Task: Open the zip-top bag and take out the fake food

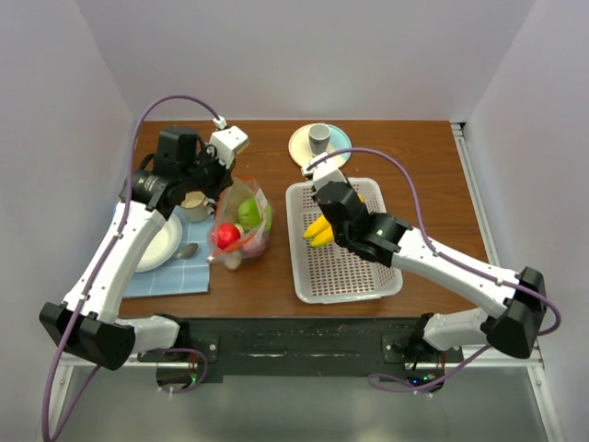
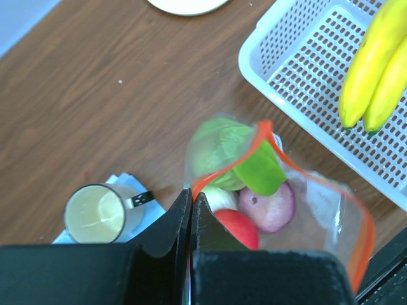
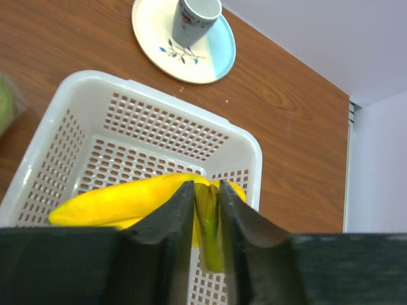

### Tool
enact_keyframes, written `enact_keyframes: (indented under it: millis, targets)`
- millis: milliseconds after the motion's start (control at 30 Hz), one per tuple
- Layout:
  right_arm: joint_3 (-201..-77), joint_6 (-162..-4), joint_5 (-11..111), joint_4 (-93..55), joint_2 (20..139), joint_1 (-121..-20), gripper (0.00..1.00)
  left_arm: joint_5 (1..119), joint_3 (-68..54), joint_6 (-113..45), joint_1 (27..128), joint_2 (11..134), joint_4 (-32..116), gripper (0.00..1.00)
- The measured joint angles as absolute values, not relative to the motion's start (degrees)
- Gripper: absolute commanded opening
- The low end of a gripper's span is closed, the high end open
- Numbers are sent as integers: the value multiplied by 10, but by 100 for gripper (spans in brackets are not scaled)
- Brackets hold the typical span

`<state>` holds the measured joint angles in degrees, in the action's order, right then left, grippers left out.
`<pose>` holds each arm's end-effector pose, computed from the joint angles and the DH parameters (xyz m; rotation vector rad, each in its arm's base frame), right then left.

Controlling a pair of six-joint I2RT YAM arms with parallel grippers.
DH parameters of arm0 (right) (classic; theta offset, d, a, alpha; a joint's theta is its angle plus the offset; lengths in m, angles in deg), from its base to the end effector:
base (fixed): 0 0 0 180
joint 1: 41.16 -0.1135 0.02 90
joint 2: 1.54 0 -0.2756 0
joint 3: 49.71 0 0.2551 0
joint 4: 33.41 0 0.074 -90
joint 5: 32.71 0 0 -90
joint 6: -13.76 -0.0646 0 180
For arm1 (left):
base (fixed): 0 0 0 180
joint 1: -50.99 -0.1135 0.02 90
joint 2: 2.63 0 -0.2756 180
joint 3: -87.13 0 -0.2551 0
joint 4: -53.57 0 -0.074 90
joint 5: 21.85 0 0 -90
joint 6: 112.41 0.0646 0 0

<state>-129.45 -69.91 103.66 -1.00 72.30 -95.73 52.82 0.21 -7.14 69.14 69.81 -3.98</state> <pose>0.2138 0.2199 0.3515 -0.5090 1.8219 -0.2525 0.2651 -0.1049 0.3843 0.7750 2.0667 -0.3239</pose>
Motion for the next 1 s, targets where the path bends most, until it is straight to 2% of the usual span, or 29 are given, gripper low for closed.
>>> enact_keyframes:
  millis: [33,233,400,500,533,600,633,700,733,900,1000]
  targets:
    - [-1301,-700,1042,-3,733,-955,52,534,13,-65,691,697,-49,0]
    - [-1369,-709,1043,12,757,-950,63,550,58,-35,691,695,-94,0]
    - [-1396,-718,1042,9,755,-947,60,549,58,-32,691,695,-122,0]
    - [-1385,-742,1040,14,761,-934,53,541,58,-33,691,695,-127,0]
    - [-1372,-754,1035,15,762,-928,46,538,58,-33,691,695,-128,0]
    - [-1338,-779,1020,17,762,-916,38,534,57,-33,692,695,-129,0]
    - [-1320,-794,1008,21,764,-910,29,533,55,-33,692,695,-129,0]
    - [-1295,-822,985,29,773,-904,22,531,52,-34,694,695,-129,0]
    - [-1283,-841,975,33,781,-902,14,530,51,-34,695,695,-130,0]
    - [-1260,-945,955,76,835,-885,2,519,38,-36,703,695,-127,0]
    - [-1259,-1003,957,109,867,-859,0,516,21,-39,710,696,-119,0]
